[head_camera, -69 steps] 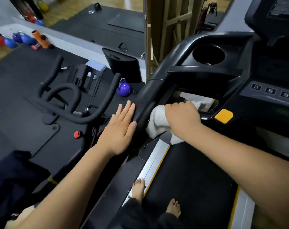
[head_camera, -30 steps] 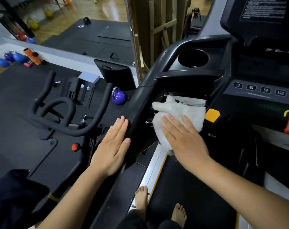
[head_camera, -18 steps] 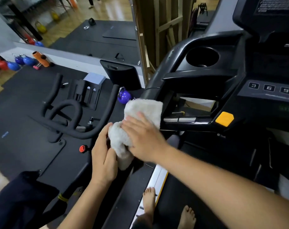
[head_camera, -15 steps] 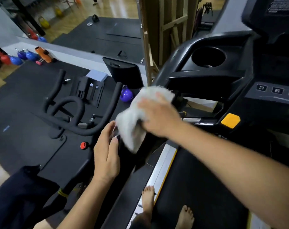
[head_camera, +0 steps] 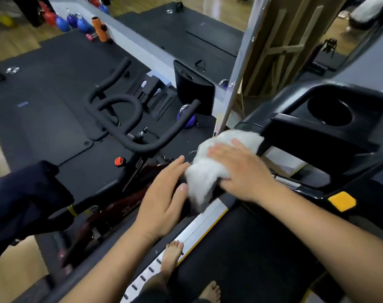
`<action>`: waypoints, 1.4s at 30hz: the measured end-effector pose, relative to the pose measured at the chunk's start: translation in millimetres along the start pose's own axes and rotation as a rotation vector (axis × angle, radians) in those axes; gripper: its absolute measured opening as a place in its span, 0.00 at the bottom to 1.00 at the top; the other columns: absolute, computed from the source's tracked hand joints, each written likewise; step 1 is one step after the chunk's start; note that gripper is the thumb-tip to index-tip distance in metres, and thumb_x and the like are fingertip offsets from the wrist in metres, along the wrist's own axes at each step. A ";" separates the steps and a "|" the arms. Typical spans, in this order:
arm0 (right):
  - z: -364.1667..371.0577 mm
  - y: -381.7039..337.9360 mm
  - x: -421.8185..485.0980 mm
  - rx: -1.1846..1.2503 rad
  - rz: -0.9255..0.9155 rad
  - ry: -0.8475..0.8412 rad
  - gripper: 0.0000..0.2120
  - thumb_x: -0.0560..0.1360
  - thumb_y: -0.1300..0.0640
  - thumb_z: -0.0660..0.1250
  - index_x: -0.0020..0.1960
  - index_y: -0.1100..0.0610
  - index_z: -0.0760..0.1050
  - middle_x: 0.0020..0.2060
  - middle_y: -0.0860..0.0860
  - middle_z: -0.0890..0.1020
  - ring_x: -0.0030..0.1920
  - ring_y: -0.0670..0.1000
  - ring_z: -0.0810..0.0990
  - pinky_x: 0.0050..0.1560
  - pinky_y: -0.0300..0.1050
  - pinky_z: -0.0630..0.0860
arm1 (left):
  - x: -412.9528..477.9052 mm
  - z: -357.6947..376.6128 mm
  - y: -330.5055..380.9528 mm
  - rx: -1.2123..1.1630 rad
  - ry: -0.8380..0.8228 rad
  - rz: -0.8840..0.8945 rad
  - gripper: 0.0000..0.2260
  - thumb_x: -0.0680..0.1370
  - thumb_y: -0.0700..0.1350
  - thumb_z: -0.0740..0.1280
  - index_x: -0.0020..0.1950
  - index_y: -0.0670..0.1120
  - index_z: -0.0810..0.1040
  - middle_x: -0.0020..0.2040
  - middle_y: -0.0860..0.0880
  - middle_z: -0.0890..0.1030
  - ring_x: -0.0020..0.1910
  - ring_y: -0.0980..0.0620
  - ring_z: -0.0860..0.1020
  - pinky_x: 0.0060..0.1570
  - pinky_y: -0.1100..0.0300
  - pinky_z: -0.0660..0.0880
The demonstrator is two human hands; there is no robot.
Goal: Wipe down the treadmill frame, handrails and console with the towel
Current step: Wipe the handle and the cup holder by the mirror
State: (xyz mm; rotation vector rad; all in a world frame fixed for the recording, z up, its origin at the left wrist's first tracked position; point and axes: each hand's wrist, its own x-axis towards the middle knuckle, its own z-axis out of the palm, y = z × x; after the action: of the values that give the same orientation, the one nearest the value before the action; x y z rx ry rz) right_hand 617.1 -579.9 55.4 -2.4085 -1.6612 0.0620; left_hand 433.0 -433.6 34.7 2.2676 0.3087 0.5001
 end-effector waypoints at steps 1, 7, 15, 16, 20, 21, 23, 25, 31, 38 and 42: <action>-11.6 10.5 7.3 -0.006 0.097 0.002 0.32 0.65 0.49 0.55 0.67 0.56 0.73 0.65 0.52 0.77 0.68 0.53 0.73 0.74 0.50 0.51 | -0.6 0.2 0.7 0.021 -0.019 0.009 0.22 0.81 0.51 0.56 0.73 0.44 0.71 0.76 0.50 0.68 0.75 0.55 0.65 0.73 0.60 0.61; -5.6 -41.9 27.6 -0.015 0.369 -0.224 0.32 0.77 0.39 0.51 0.75 0.56 0.60 0.77 0.58 0.57 0.78 0.56 0.48 0.76 0.58 0.40 | -1.9 2.5 -0.8 0.022 0.040 0.044 0.23 0.81 0.48 0.58 0.75 0.44 0.67 0.76 0.50 0.66 0.75 0.56 0.64 0.73 0.65 0.57; -28.6 19.9 34.6 -0.014 0.224 -0.342 0.24 0.84 0.49 0.46 0.78 0.53 0.57 0.78 0.49 0.55 0.78 0.46 0.49 0.76 0.47 0.42 | 0.4 5.7 -3.7 0.104 0.074 -0.031 0.25 0.78 0.51 0.64 0.74 0.43 0.68 0.77 0.48 0.65 0.76 0.55 0.63 0.73 0.69 0.55; -28.1 27.2 43.6 -0.102 0.253 -0.332 0.24 0.84 0.48 0.46 0.77 0.54 0.58 0.78 0.51 0.56 0.78 0.48 0.51 0.77 0.50 0.45 | -0.1 5.6 -2.5 0.121 0.065 -0.009 0.25 0.78 0.50 0.64 0.73 0.42 0.68 0.76 0.47 0.65 0.75 0.53 0.64 0.73 0.69 0.55; -15.0 19.6 54.9 -0.319 0.395 -0.308 0.29 0.81 0.43 0.43 0.77 0.56 0.57 0.78 0.53 0.57 0.78 0.53 0.51 0.76 0.58 0.45 | 0.8 3.6 0.7 0.048 0.120 -0.021 0.22 0.79 0.49 0.63 0.71 0.41 0.70 0.74 0.46 0.68 0.73 0.53 0.66 0.72 0.66 0.59; -9.0 8.6 49.6 -0.344 0.403 -0.284 0.31 0.80 0.41 0.41 0.77 0.56 0.56 0.78 0.53 0.56 0.78 0.54 0.51 0.76 0.60 0.45 | 1.6 2.3 0.3 0.011 0.175 -0.038 0.21 0.79 0.49 0.62 0.70 0.40 0.71 0.72 0.46 0.69 0.72 0.52 0.67 0.72 0.64 0.61; 4.1 -26.9 33.5 -0.355 0.350 -0.230 0.35 0.76 0.39 0.38 0.76 0.55 0.61 0.76 0.55 0.61 0.77 0.57 0.55 0.74 0.64 0.48 | 2.2 -0.2 -2.6 -0.033 0.297 -0.047 0.19 0.79 0.47 0.61 0.67 0.38 0.73 0.69 0.44 0.72 0.70 0.50 0.69 0.71 0.60 0.63; 18.1 -62.9 16.7 -0.278 0.250 -0.165 0.33 0.75 0.39 0.44 0.72 0.54 0.68 0.72 0.58 0.68 0.74 0.61 0.63 0.72 0.67 0.53 | 2.5 -1.2 -5.2 -0.060 0.344 -0.055 0.19 0.79 0.47 0.61 0.66 0.38 0.74 0.67 0.43 0.74 0.69 0.48 0.71 0.70 0.55 0.66; 0.4 -4.7 18.7 -0.271 0.180 -0.094 0.26 0.78 0.42 0.51 0.67 0.55 0.73 0.68 0.58 0.73 0.69 0.58 0.70 0.70 0.60 0.60 | 2.2 3.8 -4.9 0.054 0.079 -0.080 0.23 0.79 0.53 0.59 0.71 0.44 0.73 0.75 0.49 0.69 0.73 0.55 0.66 0.73 0.66 0.57; -7.3 14.8 34.0 -0.341 0.329 -0.154 0.27 0.78 0.44 0.47 0.72 0.53 0.67 0.72 0.55 0.68 0.73 0.58 0.63 0.72 0.64 0.53 | 2.8 9.0 -3.3 0.233 -0.099 0.036 0.25 0.80 0.53 0.59 0.75 0.45 0.68 0.76 0.49 0.68 0.75 0.50 0.65 0.76 0.52 0.57; 8.9 -38.8 12.7 -0.195 0.029 -0.146 0.27 0.77 0.43 0.52 0.71 0.53 0.70 0.70 0.51 0.73 0.70 0.56 0.69 0.72 0.63 0.58 | 2.4 2.4 -3.0 0.063 -0.030 0.051 0.24 0.81 0.53 0.57 0.75 0.45 0.69 0.76 0.49 0.68 0.76 0.54 0.63 0.77 0.55 0.54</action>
State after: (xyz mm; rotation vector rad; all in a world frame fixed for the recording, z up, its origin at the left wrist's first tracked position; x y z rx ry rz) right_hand 584.7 -553.5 55.6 -2.6300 -1.7694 0.0860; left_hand 436.0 -432.3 31.6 2.3470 0.2557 0.4882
